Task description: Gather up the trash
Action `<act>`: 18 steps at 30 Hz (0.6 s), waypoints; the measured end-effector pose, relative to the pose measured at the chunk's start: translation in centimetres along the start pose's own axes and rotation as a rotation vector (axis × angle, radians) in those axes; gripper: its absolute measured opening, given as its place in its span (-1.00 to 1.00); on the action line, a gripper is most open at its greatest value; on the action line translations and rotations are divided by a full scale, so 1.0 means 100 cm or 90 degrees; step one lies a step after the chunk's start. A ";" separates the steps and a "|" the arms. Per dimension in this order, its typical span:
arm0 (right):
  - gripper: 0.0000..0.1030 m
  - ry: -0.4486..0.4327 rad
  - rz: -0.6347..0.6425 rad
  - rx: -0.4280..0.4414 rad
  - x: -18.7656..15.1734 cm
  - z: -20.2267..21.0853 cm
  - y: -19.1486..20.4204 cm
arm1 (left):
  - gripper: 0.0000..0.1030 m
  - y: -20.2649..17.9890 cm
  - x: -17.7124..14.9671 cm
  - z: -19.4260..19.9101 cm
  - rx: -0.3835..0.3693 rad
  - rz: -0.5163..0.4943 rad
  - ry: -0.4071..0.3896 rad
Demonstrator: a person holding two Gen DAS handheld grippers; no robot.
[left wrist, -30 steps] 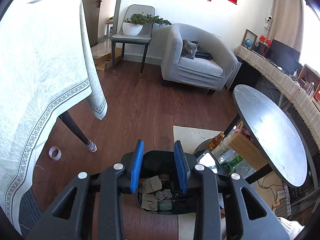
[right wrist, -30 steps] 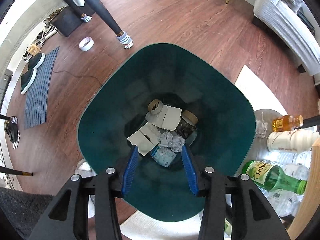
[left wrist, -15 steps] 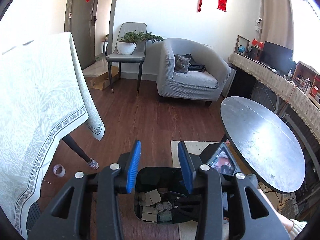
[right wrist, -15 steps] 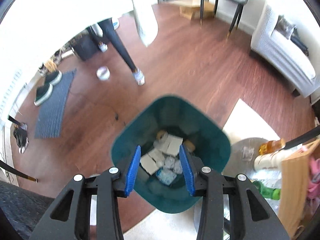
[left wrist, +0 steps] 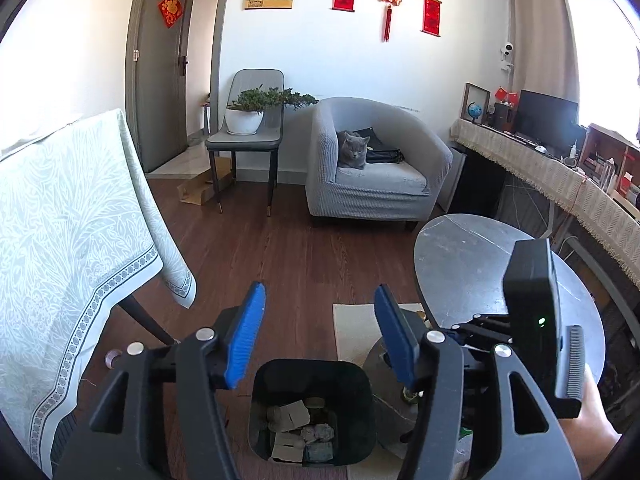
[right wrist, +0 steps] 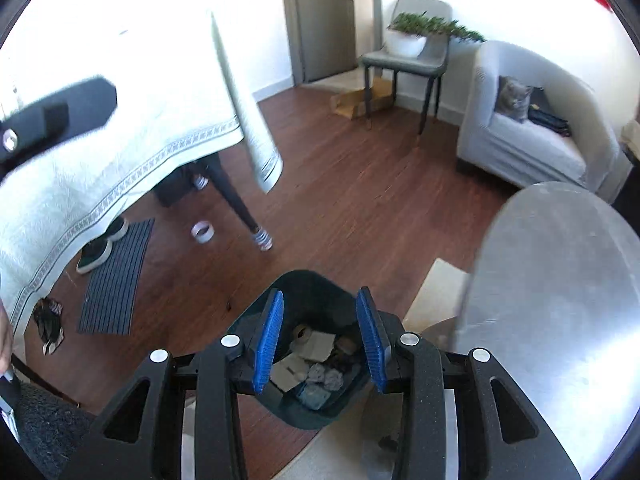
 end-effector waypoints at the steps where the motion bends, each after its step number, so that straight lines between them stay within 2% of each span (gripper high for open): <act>1: -0.25 -0.009 -0.009 -0.007 -0.001 0.007 -0.008 | 0.23 -0.004 0.000 -0.001 0.000 -0.005 -0.001; 6: -0.25 -0.040 -0.048 -0.046 -0.009 0.034 -0.049 | 0.60 -0.027 0.002 -0.003 -0.001 -0.030 -0.020; 8: -0.19 -0.049 -0.062 -0.064 -0.014 0.044 -0.065 | 0.73 -0.034 0.001 -0.001 0.002 -0.038 -0.034; 9: -0.11 -0.053 -0.068 -0.073 -0.017 0.049 -0.074 | 0.81 -0.037 -0.001 0.000 0.003 -0.041 -0.042; 12: 0.10 -0.064 -0.084 -0.099 -0.027 0.064 -0.096 | 0.87 -0.043 -0.010 0.002 0.025 -0.040 -0.063; 14: 0.14 -0.072 -0.090 -0.112 -0.034 0.074 -0.107 | 0.89 -0.043 -0.014 0.000 0.019 -0.025 -0.057; 16: 0.41 -0.081 -0.102 -0.131 -0.043 0.084 -0.118 | 0.91 -0.043 -0.020 0.001 0.015 -0.005 -0.047; 18: 0.52 -0.088 -0.114 -0.146 -0.053 0.093 -0.129 | 0.93 -0.044 -0.028 0.003 0.038 -0.005 -0.029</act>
Point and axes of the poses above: each gripper's, at about its wrist camera, not at the fingertips, and z roughly against the way its jaws point, y to its left, x to its top, the point moved 1 cm from there along -z, roughly the way its jaws point, and after that the axes turned 11 degrees about -x, right-handed, at the moved point
